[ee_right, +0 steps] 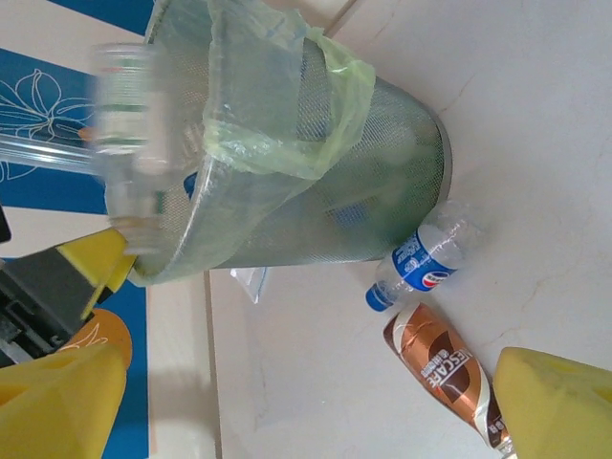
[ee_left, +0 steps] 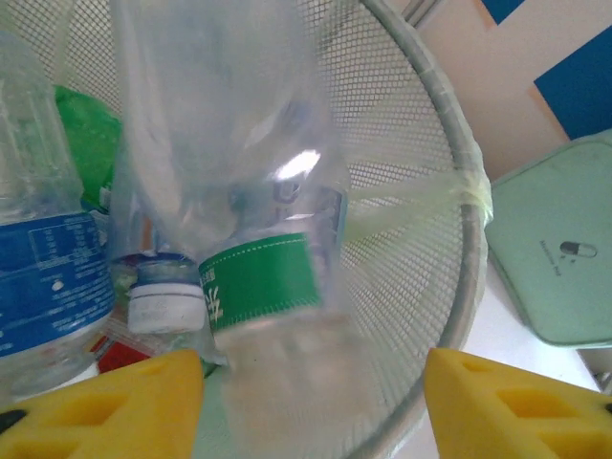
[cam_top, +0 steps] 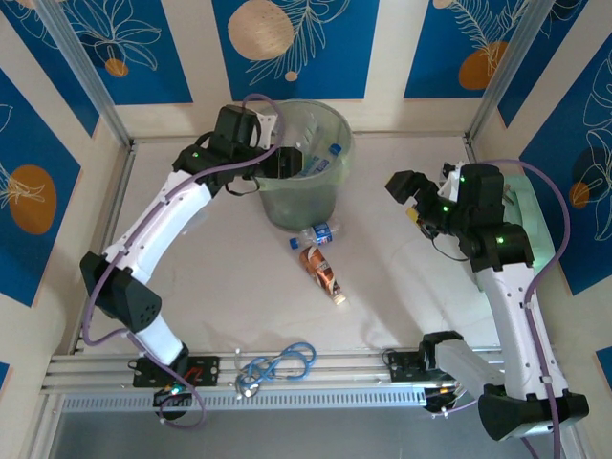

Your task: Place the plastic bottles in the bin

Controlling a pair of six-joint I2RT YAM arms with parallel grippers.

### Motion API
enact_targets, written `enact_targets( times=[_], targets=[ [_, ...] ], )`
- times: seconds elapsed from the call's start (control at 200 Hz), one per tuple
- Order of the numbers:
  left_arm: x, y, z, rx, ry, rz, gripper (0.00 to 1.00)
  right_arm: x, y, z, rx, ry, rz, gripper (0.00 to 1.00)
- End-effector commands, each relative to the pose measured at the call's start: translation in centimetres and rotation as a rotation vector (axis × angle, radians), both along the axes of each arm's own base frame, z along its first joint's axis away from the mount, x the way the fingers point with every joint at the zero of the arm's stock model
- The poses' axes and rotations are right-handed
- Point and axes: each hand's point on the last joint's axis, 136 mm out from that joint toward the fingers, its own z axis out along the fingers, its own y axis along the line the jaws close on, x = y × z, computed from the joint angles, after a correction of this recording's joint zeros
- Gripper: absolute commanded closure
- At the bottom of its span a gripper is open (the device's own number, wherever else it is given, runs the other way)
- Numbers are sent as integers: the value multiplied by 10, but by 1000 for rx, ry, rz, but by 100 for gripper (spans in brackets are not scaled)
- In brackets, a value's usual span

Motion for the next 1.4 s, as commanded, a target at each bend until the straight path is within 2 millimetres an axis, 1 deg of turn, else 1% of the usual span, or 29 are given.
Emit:
enact_targets(
  times=[0.0, 0.1, 0.23, 0.335, 0.4, 0.485, 0.555, 0.605, 0.625, 0.665, 0.75, 0.885, 0.96, 1.075, 1.175, 1.301, 1.396],
  targets=[
    [-2, 14, 18, 39, -44, 33, 29, -5, 3, -13, 4, 33, 28, 1],
    [-4, 21, 31, 32, -77, 61, 25, -3, 5, -26, 21, 71, 21, 0],
    [-14, 27, 52, -1, -124, 70, 25, 5, 10, -46, 41, 125, 15, 6],
    [-26, 37, 68, -36, -172, 91, 26, 15, 15, -69, 43, 188, 5, 10],
    [-36, 45, 75, -63, -195, 111, 27, 22, 19, -85, 59, 231, 0, 12],
    [-50, 52, 73, -96, -200, 120, 30, 33, 30, -105, 86, 280, 12, 15],
    [-62, 59, 64, -111, -181, 128, 33, 44, 40, -121, 109, 313, 22, 15],
    [-70, 63, 53, -115, -162, 134, 34, 52, 46, -130, 125, 331, 23, 15],
    [-74, 65, 51, -123, -161, 136, 35, 55, 49, -135, 133, 341, 23, 14],
    [-81, 70, 41, -127, -145, 143, 35, 62, 54, -141, 147, 349, 21, 14],
    [-93, 80, 21, -138, -104, 172, 36, 73, 60, -162, 169, 410, -4, 14],
    [-111, 91, -7, -156, -38, 203, 37, 84, 65, -199, 206, 529, -67, 14],
    [-117, 97, -18, -165, -16, 226, 37, 88, 69, -213, 220, 575, -87, 14],
    [-124, 105, -36, -169, 19, 258, 35, 94, 78, -221, 214, 602, -87, 11],
    [-127, 108, -45, -168, 38, 273, 35, 95, 87, -229, 206, 637, -90, 11],
    [-127, 108, -44, -179, 38, 271, 35, 96, 94, -243, 219, 679, -114, 11],
    [-126, 107, -43, -182, 37, 270, 35, 97, 100, -249, 223, 697, -124, 12]
  ],
)
